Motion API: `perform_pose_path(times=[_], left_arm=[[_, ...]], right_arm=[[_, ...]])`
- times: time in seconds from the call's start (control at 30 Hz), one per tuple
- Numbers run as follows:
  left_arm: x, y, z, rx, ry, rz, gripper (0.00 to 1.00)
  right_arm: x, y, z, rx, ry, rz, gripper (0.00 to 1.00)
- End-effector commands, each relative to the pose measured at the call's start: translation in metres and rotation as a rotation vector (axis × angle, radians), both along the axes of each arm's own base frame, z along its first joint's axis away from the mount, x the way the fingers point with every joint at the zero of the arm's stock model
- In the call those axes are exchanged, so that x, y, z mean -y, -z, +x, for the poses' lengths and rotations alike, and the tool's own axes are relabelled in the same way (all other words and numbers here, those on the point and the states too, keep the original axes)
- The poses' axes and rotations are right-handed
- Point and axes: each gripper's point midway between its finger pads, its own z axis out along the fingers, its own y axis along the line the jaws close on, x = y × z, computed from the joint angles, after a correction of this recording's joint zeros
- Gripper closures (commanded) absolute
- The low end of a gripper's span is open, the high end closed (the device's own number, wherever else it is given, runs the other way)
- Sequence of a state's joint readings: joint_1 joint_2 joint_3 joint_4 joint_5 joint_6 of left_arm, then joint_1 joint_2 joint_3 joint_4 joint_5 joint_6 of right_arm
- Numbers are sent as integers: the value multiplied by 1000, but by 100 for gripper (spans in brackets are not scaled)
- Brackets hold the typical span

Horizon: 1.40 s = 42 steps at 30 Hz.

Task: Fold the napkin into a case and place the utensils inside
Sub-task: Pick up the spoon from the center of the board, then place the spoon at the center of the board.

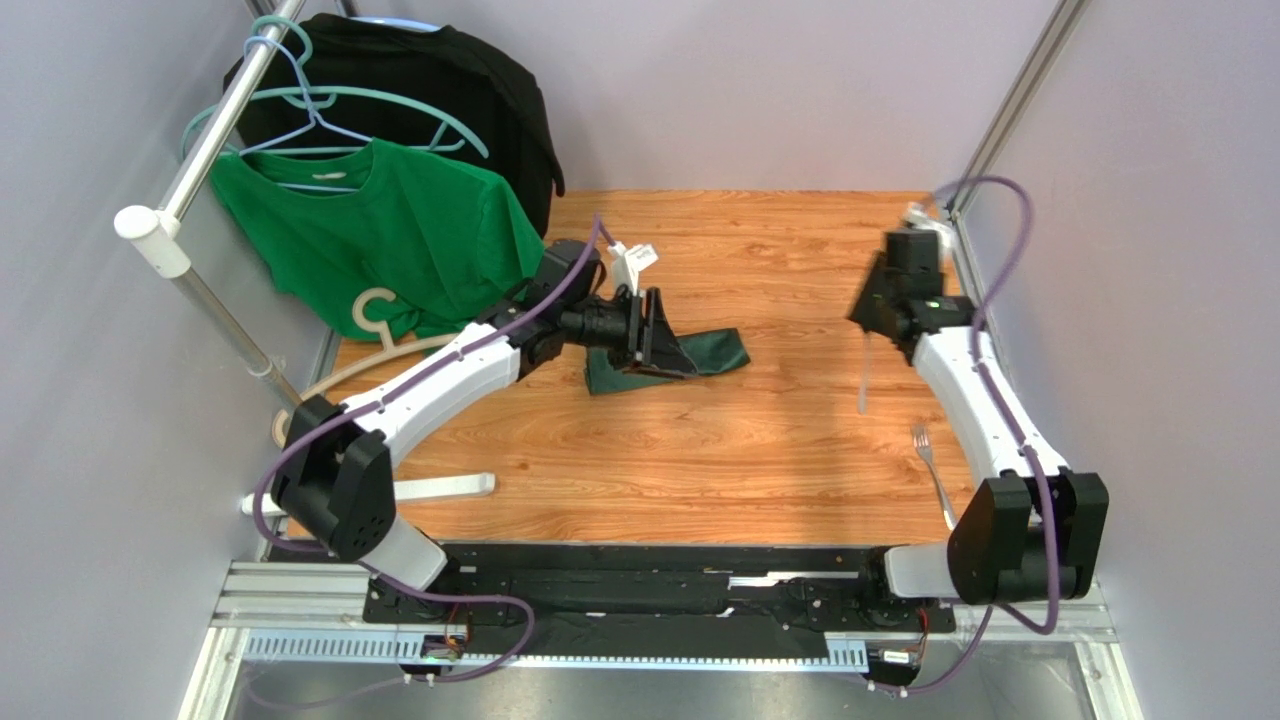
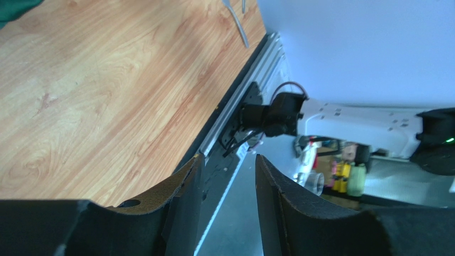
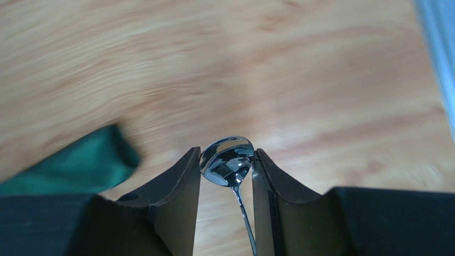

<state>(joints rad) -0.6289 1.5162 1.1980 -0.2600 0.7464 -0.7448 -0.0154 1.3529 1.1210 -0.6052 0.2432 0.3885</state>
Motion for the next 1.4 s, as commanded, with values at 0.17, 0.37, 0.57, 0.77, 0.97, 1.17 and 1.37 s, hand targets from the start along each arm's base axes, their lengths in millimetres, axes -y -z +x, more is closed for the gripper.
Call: perform_pose_path(times=[0.17,0.37,0.57,0.77,0.97,1.17,1.37], left_arm=[[-39,-24,48,-57,-76,-67,48],[-82,14,75,-174,-308,-100,49],[-82,37,71,-190,-201,-82,47],[-84,58,62,-192,-166,-59,50],[-86,74,48,-220,-124,-24,50],[-73,79,35,-222,-64,-17,49],[-71,97,38,-235,-92,63,51]], right_arm=[[-239,-61,28,276,-1023,-94,100],[-307,-14,-12,187,-1375,-247,100],[-346,12,-65,173,-1634,-245,100],[-356,22,-84,156,-1704,-270,100],[-361,18,-84,176,-1708,-304,100],[-368,8,-85,198,-1719,-322,100],[-365,7,-76,197,-1663,-350,100]])
